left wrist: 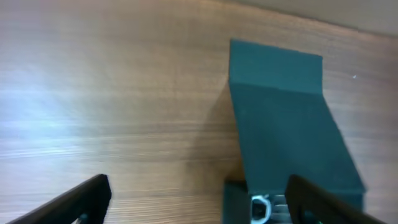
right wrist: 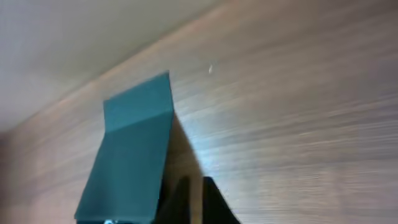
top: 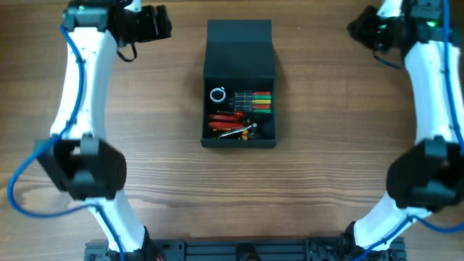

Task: Pack container
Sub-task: 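Raise both grippers to the top edge of the box lid, then grasp the upright lid edges with the left and right grippers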

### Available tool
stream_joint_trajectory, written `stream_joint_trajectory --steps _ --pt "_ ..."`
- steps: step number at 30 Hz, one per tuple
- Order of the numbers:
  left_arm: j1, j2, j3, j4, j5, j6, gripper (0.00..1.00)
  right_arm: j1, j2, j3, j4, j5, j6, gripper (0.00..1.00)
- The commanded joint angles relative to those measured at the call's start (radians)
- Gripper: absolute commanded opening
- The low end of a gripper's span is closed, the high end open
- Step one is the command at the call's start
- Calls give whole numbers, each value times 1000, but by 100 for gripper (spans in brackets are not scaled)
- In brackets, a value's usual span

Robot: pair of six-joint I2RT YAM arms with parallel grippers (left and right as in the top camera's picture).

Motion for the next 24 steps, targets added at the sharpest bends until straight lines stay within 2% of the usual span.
stream_joint_trajectory --steps 1,4,7,15,24 --pt "61 130 3 8 280 -61 53 27 150 -2 6 -175 -18 4" --pt "77 210 3 21 365 -62 33 47 252 -2 32 -264 -19 4" --pt "71 277 2 55 440 -45 4 69 326 -2 93 -325 -51 4" --pt "64 412 2 89 485 -85 4 145 409 -2 166 -325 -65 4" --pt "-5 466 2 122 491 -132 4 203 443 -2 211 -272 -29 4"
